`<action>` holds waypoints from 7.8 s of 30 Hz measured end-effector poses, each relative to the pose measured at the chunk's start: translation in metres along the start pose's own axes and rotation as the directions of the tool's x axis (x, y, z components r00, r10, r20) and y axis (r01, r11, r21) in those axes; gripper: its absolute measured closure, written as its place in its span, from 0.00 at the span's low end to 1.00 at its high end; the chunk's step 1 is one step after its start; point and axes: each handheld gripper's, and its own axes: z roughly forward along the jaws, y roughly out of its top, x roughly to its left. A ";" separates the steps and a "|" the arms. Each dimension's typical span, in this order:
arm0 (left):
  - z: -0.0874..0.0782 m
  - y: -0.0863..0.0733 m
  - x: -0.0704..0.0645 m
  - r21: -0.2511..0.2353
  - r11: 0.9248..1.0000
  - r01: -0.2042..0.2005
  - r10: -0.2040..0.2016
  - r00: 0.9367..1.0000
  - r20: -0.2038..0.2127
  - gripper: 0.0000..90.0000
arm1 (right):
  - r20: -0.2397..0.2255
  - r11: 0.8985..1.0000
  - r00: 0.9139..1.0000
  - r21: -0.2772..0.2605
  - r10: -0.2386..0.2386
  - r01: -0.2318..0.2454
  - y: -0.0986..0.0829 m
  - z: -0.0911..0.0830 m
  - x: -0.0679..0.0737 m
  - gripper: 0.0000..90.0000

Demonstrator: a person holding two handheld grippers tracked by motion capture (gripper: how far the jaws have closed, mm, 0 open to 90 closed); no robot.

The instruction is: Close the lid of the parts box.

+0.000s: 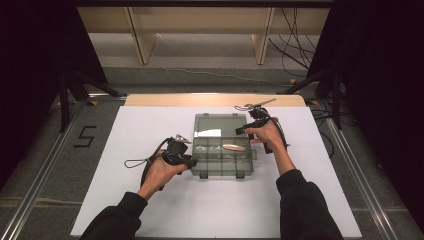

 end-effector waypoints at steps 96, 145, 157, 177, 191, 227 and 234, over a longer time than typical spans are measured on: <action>0.001 -0.002 0.001 -0.015 1.000 0.003 -0.002 1.000 0.016 0.75 | -0.032 0.963 0.995 -0.256 -0.098 0.087 -0.032 -0.031 -0.008 0.91; -0.001 -0.003 0.006 -0.077 0.997 -0.007 0.007 1.000 0.010 0.63 | 0.048 0.867 0.967 -0.434 -0.251 0.246 -0.059 -0.030 -0.003 0.91; -0.015 0.020 0.042 -0.183 0.983 0.001 -0.008 0.999 -0.042 0.31 | 0.054 0.866 0.966 -0.434 -0.252 0.250 -0.059 -0.032 -0.001 0.91; -0.033 0.087 0.076 -0.288 0.956 0.064 -0.087 0.994 -0.067 0.72 | 0.067 0.868 0.964 -0.423 -0.258 0.262 -0.058 -0.033 -0.002 0.91; -0.022 0.117 0.091 -0.289 0.954 0.076 -0.102 0.992 -0.075 1.00 | 0.076 0.864 0.961 -0.424 -0.266 0.273 -0.058 -0.032 -0.002 0.91; 0.012 0.123 0.101 -0.228 0.971 0.073 -0.090 0.994 -0.066 1.00 | 0.084 0.857 0.959 -0.431 -0.272 0.281 -0.059 -0.032 -0.002 0.91; 0.008 0.123 0.098 -0.235 0.968 0.086 -0.096 0.995 -0.032 1.00 | 0.082 0.859 0.962 -0.436 -0.260 0.269 -0.059 -0.039 0.000 0.83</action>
